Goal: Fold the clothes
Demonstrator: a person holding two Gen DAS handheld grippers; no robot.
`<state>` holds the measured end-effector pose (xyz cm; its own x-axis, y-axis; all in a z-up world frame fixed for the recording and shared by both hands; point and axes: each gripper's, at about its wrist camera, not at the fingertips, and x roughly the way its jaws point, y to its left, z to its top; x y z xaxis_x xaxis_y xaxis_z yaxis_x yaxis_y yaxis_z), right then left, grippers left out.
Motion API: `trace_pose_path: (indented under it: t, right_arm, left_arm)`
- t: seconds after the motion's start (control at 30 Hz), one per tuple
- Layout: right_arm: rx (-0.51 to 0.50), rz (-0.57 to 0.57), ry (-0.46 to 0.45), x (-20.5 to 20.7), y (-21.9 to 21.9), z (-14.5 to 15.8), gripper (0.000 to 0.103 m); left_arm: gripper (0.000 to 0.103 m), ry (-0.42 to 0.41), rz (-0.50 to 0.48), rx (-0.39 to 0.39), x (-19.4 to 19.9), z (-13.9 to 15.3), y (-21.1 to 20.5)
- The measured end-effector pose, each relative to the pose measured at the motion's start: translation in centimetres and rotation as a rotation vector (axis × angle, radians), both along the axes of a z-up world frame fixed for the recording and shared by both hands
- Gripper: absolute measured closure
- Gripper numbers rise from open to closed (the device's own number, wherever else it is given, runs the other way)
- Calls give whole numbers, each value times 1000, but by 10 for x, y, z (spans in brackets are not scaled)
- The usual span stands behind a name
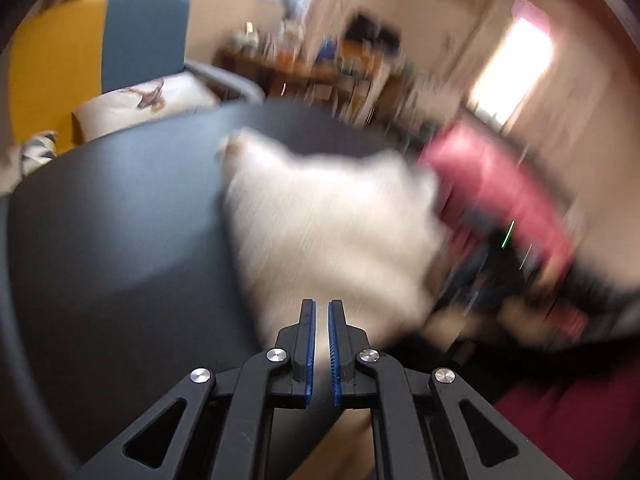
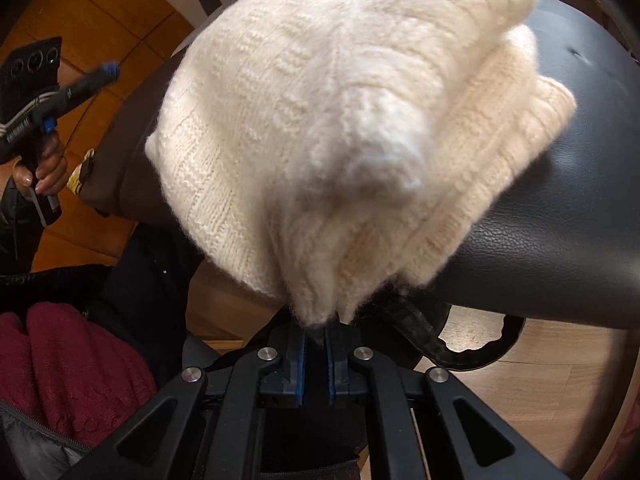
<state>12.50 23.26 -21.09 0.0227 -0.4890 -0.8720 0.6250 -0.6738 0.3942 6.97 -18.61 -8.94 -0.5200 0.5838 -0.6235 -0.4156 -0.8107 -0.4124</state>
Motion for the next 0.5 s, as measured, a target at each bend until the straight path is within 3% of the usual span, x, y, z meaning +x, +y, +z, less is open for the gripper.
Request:
trace_pose_path:
  t: [0.1,0.27,0.4,0.5]
  right_arm:
    - [-22,-30,-3,8,11,7,95]
    - [-181,-144,21,14,51,44,83]
    - [-381,-325,51,-20,87,69,80]
    - [-476,-421,19,-54,93,61,78]
  left_arm:
    - [96,21,-33,10,-31,-3,31]
    - [96,-150,-113,-42,-45,-69,72]
    - [96,-139,-95,-15,-32,-74,71]
    - [96,-153,-75,-4,-35,-68,70]
